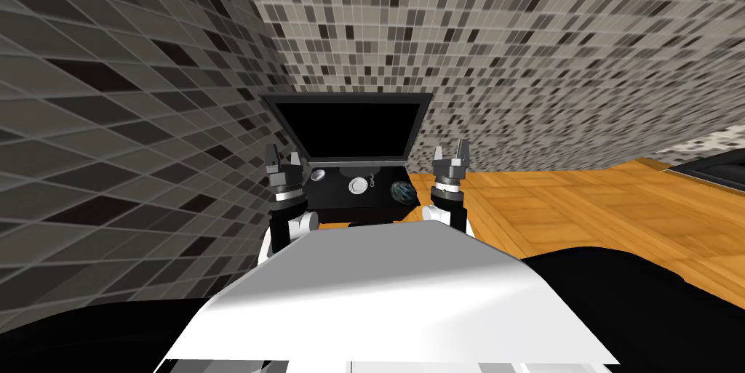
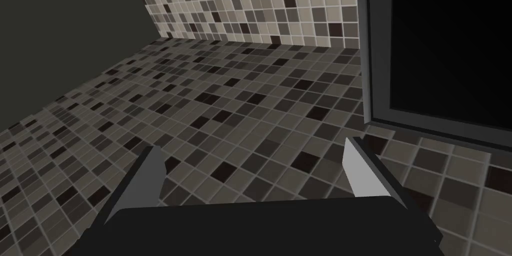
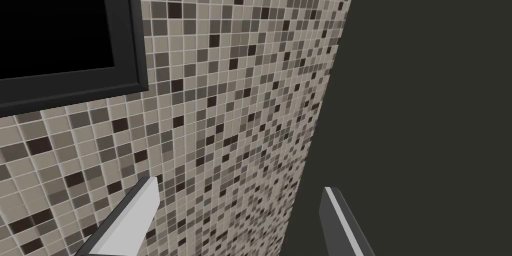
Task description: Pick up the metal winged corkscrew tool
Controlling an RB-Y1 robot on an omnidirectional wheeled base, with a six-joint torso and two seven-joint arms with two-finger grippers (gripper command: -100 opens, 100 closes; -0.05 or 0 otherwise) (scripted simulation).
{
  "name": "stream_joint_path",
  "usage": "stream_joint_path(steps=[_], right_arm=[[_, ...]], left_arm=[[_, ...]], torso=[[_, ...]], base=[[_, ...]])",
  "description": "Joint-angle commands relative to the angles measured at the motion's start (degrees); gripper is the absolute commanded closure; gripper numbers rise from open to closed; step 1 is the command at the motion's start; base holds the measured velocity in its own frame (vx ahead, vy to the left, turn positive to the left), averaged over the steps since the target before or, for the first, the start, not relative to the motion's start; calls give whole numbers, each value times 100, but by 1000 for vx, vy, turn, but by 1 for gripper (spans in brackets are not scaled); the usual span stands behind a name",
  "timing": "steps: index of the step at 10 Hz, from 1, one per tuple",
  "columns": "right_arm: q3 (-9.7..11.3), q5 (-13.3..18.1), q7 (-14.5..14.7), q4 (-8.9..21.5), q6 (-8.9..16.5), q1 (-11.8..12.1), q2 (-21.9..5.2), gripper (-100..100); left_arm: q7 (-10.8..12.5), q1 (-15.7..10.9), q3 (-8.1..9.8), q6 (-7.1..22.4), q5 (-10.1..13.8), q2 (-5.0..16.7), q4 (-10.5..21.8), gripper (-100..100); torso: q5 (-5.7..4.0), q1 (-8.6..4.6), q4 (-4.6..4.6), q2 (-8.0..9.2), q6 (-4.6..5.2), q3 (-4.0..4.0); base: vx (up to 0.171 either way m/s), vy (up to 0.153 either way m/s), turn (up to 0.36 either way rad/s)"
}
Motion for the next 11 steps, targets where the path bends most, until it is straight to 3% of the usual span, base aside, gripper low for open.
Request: stream_joint_path(steps=[1,7,11], right_arm=[[92,148,8,245,34,-76,-227,-100],[435,747,-11,1198,192,-380,-828,-100],[581,1019,-44,1720,274,-519,-1055,-100]], left_arm=[[0,0,0,0,0,0,0,0],[0,-1,0,0,0,0,0,0],[0,-1,0,0,0,0,0,0]], torso=[[0,0,0,0,0,0],[0,3,5,24,-2,14],[0,0,5,19,-3,11]], base=[[-38,6,183],[-66,7,178],[-45,6,131]])
